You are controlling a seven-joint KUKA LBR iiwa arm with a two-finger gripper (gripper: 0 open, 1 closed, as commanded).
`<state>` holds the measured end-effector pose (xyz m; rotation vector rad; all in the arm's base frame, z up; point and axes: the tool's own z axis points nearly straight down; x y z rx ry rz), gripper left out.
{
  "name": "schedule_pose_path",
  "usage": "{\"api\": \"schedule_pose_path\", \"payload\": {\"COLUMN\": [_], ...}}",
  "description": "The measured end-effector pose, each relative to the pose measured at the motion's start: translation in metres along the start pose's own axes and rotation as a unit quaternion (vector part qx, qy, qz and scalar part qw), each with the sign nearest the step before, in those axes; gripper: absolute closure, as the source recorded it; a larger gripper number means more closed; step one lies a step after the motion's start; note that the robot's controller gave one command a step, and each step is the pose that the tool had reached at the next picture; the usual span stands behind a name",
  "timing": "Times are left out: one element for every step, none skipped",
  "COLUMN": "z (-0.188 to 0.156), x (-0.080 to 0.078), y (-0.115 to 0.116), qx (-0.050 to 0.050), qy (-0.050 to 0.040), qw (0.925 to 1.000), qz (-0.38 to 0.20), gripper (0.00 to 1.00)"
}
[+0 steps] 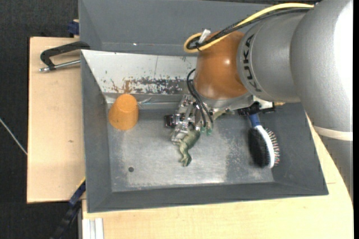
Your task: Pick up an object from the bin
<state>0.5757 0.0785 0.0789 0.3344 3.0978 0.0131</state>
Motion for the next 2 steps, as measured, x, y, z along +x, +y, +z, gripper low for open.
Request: {"api": "schedule_pose_path", "payload": {"z": [-0.158,-0.221], "x": [0.007,0.032], "y": [0.000,0.004], "qx": [0.002,0.001], "qy": [0.0064,0.0075], "qw": [0.9896,0.9716], "qz": [-0.144,-0.237], "gripper": [1.00,1.00]}}
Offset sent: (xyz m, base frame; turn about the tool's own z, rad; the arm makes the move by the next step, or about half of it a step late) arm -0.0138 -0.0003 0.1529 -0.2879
